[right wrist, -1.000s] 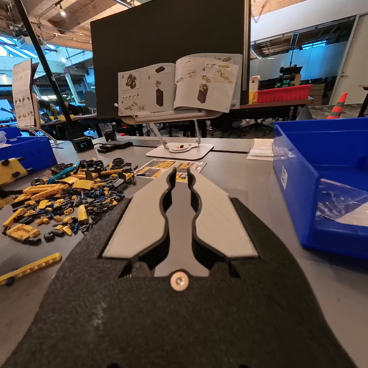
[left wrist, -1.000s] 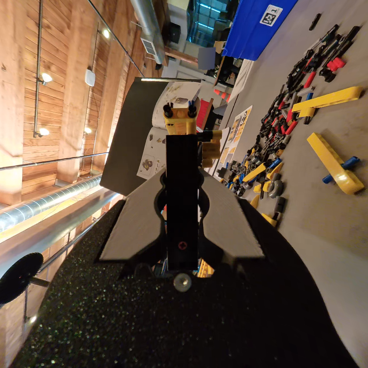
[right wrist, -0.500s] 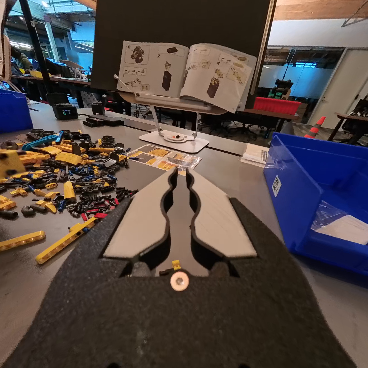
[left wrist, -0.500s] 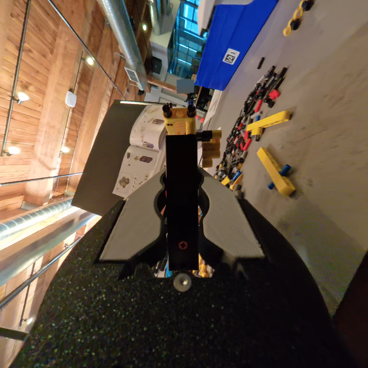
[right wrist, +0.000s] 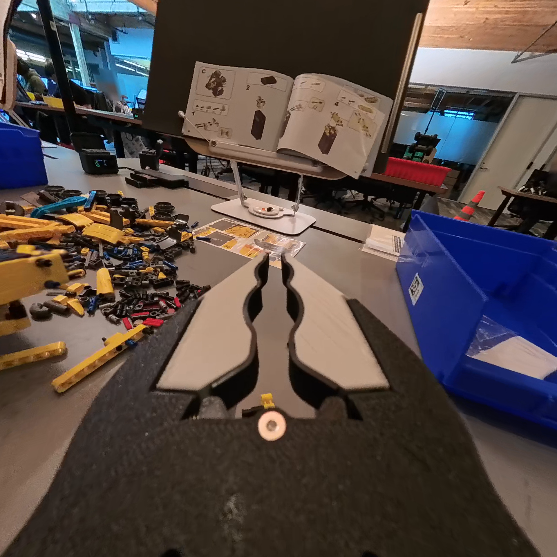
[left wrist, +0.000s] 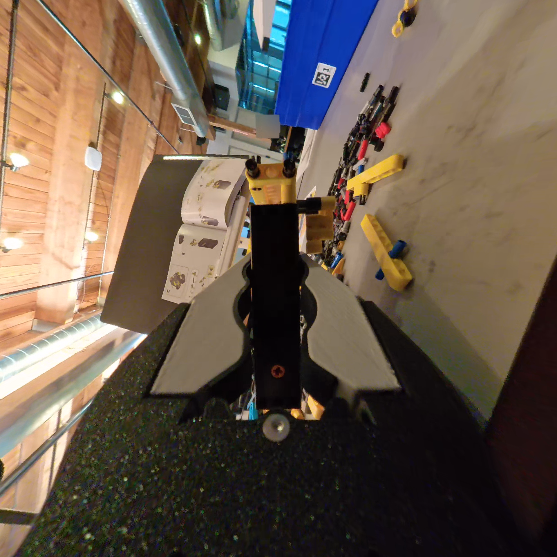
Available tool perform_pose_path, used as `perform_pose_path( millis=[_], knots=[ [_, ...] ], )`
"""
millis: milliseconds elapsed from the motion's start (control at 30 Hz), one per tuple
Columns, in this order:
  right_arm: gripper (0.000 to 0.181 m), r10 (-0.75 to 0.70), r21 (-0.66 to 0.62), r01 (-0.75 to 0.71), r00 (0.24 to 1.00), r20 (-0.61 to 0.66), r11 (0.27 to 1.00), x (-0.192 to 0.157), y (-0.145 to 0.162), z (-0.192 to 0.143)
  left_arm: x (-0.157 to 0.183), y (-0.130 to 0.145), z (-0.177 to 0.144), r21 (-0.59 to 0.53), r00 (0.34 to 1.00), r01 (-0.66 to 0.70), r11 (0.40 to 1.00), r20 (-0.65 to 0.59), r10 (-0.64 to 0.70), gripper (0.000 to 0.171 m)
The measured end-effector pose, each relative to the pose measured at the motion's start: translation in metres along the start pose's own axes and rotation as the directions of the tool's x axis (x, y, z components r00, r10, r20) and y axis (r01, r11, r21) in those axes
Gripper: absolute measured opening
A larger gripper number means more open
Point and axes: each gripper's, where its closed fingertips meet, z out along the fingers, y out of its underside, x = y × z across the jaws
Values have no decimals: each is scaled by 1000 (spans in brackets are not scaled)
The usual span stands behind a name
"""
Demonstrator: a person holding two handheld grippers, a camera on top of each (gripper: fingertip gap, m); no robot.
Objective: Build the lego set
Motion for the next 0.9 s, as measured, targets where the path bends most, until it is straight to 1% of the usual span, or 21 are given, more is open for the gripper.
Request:
perform_pose_path(
  millis=[133, 300, 500, 900],
  knots=[
    [8, -29, -10, 29, 1000, 3, 1000, -3, 1, 1, 0, 3, 1, -11, 999, 31, 999, -14, -31, 25],
    [8, -32, -6, 32, 999, 5, 999, -4, 1, 1, 2, 4, 1, -17, 999, 42, 999, -24, -42, 25],
    [8, -53, -9, 53, 999, 9, 999, -6, 1, 2, 0, 8, 1, -27, 994, 100, 995, -31, -101, 26],
    [8, -66, -6, 66, 998, 13, 998, -8, 0, 3, 1, 8, 1, -33, 994, 103, 994, -39, -104, 26]
  ],
)
